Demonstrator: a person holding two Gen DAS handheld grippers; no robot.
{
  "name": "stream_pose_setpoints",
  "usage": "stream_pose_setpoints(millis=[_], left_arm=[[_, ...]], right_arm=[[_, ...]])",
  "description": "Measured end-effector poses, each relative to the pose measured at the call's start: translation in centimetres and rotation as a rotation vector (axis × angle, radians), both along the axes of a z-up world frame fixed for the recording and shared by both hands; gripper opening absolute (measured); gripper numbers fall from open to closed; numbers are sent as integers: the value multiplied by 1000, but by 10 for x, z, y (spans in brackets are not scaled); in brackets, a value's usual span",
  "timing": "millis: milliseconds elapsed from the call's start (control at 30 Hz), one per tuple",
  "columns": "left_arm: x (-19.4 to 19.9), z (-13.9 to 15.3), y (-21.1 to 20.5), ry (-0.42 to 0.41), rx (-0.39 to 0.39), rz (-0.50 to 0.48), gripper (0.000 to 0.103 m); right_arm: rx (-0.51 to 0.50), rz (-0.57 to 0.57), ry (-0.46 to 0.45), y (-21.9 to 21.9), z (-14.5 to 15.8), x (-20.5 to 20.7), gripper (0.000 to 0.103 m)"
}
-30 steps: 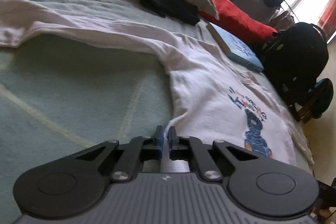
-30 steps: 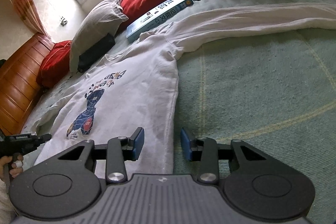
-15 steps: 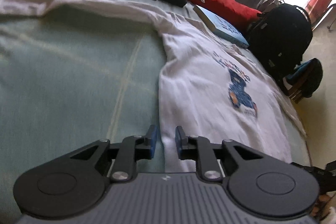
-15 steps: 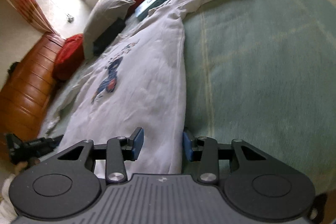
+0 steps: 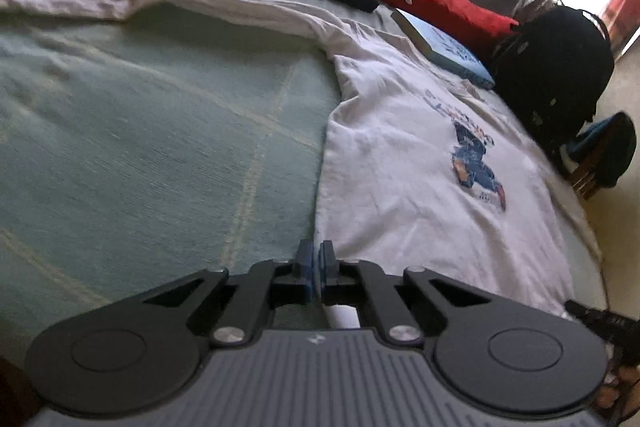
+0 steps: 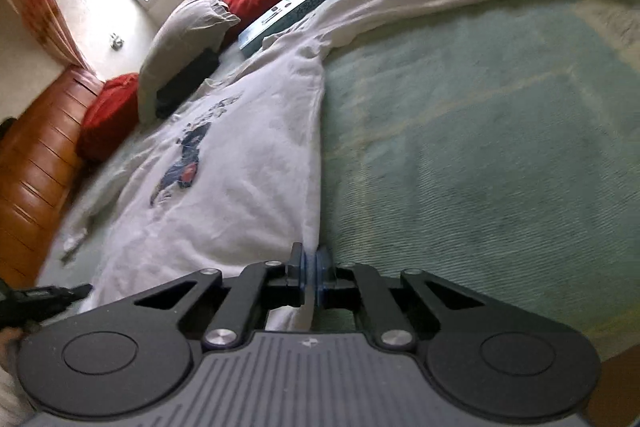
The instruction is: Fold clothes
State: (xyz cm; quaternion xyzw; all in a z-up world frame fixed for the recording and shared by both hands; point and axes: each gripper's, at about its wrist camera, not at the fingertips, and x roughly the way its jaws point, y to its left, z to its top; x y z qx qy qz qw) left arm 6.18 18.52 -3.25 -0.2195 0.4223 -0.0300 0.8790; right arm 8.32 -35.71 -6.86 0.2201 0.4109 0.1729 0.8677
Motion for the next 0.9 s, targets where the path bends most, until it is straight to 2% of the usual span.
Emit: stream_pose_setpoints(millis=[100, 167, 233, 300, 433, 500, 533, 600, 733, 900], left_arm=[[-8, 19, -13, -49, 129, -55, 3], [-9, 31, -28, -101, 205, -125, 7], [-5, 38, -45, -136, 274, -189, 12], [1, 37, -58, -126, 297, -218, 12], [-2, 31, -56, -61, 230, -207, 24], [-14, 27, -47, -44, 211, -171, 25], [-19, 25, -42, -34, 188, -150, 29], [-29, 16, -27, -16, 115, -113, 37], [-39, 0, -7, 1, -32, -79, 39], [-26, -14, 4, -10, -201, -86, 43]], right_arm=[[-119, 22, -53, 10, 17, -8, 13], [-195, 44, -113, 21, 31, -14, 17], [-240, 105, -183, 40, 44, -19, 25], [-263, 197, -245, 66, 51, -24, 31], [-342, 395, -308, 116, 48, -38, 40], [-356, 449, -315, 131, 45, -42, 41], [-353, 466, -315, 135, 44, -44, 42], [-333, 469, -311, 136, 43, -47, 44], [-264, 420, -297, 121, 48, -48, 48], [-167, 268, -266, 73, 52, -52, 55]])
